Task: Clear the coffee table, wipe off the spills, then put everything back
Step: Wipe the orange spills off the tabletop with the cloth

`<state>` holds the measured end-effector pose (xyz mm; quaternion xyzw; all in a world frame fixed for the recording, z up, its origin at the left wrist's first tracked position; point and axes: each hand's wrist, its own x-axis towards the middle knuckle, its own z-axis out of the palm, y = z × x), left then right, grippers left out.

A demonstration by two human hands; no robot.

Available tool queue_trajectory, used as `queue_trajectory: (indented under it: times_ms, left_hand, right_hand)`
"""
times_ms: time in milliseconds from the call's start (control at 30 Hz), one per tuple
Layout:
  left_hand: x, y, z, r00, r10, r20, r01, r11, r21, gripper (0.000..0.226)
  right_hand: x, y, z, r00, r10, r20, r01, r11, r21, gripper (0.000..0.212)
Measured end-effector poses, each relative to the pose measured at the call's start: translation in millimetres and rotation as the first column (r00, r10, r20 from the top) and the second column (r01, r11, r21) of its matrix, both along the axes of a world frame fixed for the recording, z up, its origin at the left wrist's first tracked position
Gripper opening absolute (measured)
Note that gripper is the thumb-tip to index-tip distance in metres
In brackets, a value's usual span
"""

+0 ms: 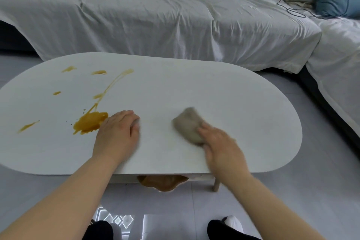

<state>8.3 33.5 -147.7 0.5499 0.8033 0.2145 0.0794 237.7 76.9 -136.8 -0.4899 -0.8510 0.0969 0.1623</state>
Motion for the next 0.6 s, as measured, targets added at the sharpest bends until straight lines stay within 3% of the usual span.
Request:
queue_trajectory:
  times_ms: [100, 167, 300, 467, 533, 600]
  left_hand:
    - [-1.1, -2.2, 3.0, 0.999, -0.013, 0.037, 0.013, 1.0, 0.002, 0.036]
    - [-4.4, -5.6, 4.6, 0.998, -0.063, -0.005, 0.063, 0.998, -0.025, 0.038]
    - [-11.4, -26.4, 9.0, 0.995, -0.094, -0.04, 0.094, 0.995, 0.013, 0.037]
    - [-31.9, -63.7, 9.4, 0.995, 0.102, 0.003, -0.101, 0.982, 0.159, 0.059]
    - [-46.9, -74.7, 8.5, 0.979, 0.201, 0.036, -0.204, 0.969, 0.139, 0.057]
    - [-61.6, -83.7, 7.2, 0.957, 0.286, 0.051, -0.29, 0.949, 0.124, 0.052]
  right_hand:
    - [18.5, 13.5, -0.7, 0.945, -0.308, -0.106, 0.3, 0.95, -0.086, 0.044]
    - [9.7, 6.2, -1.7, 0.929, -0.36, -0.091, 0.353, 0.932, -0.088, 0.044]
    - [-40.0, -32.6, -0.1, 0.989, -0.12, -0.089, 0.119, 0.993, -0.02, 0.04]
    - [-72.9, -57.9, 5.5, 0.975, 0.22, 0.029, -0.221, 0.975, 0.024, 0.042]
    - [-63.5, -39.7, 2.9, 0.979, 0.204, 0.024, -0.204, 0.979, 0.009, 0.043]
    - [-55.4, -16.6, 6.0, 0.999, 0.033, -0.027, -0.034, 0.998, -0.052, 0.043]
